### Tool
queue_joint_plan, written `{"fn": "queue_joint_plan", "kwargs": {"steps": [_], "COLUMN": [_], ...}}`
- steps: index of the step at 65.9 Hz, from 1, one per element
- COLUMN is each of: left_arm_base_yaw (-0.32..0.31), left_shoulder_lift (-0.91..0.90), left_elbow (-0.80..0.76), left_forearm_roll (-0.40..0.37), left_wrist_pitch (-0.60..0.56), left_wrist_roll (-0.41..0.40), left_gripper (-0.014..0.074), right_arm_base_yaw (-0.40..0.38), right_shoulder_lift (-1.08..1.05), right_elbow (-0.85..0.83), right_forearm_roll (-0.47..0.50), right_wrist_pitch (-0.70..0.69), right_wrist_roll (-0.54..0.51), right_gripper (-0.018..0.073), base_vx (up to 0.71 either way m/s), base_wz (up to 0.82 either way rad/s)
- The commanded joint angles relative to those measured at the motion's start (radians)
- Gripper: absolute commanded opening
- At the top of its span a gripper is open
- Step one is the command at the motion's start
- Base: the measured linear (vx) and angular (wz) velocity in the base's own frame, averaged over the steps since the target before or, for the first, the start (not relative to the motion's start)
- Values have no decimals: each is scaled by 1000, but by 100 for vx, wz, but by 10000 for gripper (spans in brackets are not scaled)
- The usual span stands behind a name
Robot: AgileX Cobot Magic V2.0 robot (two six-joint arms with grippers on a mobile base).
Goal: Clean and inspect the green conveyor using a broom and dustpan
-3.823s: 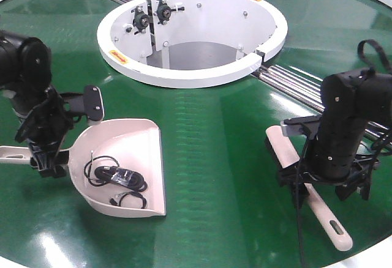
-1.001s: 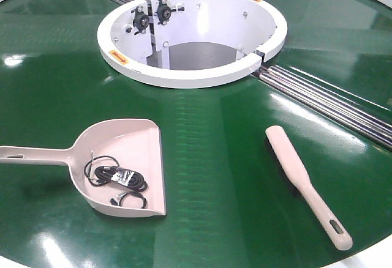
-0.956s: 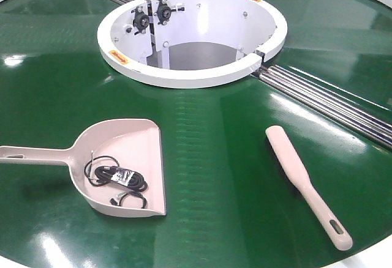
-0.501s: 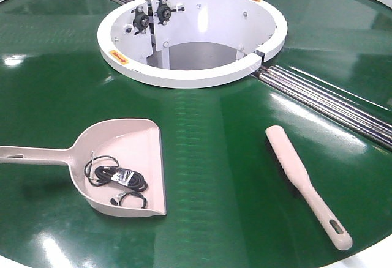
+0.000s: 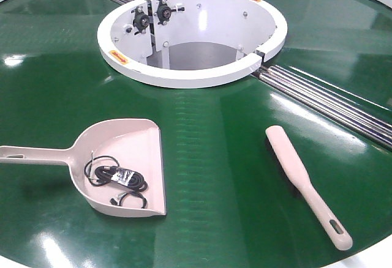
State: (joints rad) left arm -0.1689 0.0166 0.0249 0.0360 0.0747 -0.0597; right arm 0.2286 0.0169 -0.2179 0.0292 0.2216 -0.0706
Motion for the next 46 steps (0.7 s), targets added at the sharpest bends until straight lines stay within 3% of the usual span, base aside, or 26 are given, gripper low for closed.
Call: {"fn": "queue_joint_plan", "kwargs": {"steps": [1,46], "left_arm_base_yaw": [38,55], "left_shoulder_lift": [-52,-44], "left_elbow": [13,13], "left_forearm_roll": [-17,-7], "left_wrist_pitch": [-75,-75], "left_wrist_roll": [-13,-13], "left_gripper": [-8,-8], "right_arm_base_yaw": [-6,-6], "right_shoulder_lift": [14,14], "right_elbow": [-26,-26], "right_forearm_roll": [-3,-2], "right_wrist_pitch": [-68,-67], "right_wrist_roll": [-1,-4], "right_gripper": [-8,-8], "base_vx": [0,0], "base_wz": [0,0]}}
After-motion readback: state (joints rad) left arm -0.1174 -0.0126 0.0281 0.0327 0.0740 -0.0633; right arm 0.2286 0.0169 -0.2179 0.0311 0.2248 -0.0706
